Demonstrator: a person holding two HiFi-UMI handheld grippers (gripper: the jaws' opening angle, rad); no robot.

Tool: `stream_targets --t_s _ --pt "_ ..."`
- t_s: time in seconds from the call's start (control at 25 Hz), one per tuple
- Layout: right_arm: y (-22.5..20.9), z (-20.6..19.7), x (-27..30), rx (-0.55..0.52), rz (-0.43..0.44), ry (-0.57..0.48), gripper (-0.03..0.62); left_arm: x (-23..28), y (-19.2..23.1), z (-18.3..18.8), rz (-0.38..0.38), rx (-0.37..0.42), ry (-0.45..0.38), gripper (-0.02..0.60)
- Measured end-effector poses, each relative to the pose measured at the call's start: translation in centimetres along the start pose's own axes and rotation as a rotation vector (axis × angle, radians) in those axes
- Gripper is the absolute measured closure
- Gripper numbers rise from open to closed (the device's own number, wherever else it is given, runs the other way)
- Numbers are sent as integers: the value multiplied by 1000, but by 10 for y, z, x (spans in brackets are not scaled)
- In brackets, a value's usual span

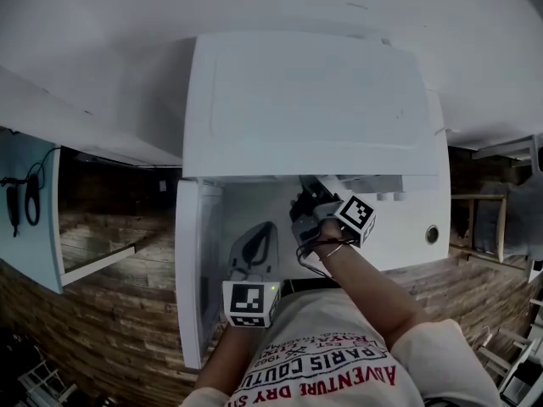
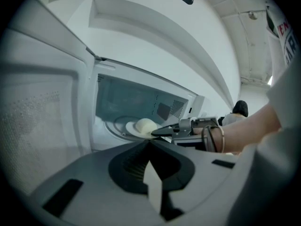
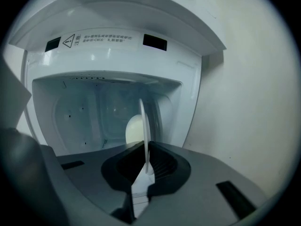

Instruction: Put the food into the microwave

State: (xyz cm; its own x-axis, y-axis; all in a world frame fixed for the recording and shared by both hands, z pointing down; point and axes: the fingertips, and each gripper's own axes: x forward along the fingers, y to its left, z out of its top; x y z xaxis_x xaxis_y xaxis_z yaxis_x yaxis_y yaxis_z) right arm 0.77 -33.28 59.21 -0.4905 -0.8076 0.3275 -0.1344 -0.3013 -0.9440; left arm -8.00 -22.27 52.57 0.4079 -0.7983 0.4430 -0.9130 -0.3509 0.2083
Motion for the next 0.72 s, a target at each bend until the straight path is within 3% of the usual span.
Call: stream_targets --t_s 0.28,0.52,0.72 --pt "16 3 17 -50 59 -1 563 3 5 -1 0 -40 13 578" --pt "22 -4 19 -134 43 53 548 6 2 -7 -15 -39 30 578" --pt "28 -18 14 -230 67 168 408 5 -3 -12 -26 -45 44 578"
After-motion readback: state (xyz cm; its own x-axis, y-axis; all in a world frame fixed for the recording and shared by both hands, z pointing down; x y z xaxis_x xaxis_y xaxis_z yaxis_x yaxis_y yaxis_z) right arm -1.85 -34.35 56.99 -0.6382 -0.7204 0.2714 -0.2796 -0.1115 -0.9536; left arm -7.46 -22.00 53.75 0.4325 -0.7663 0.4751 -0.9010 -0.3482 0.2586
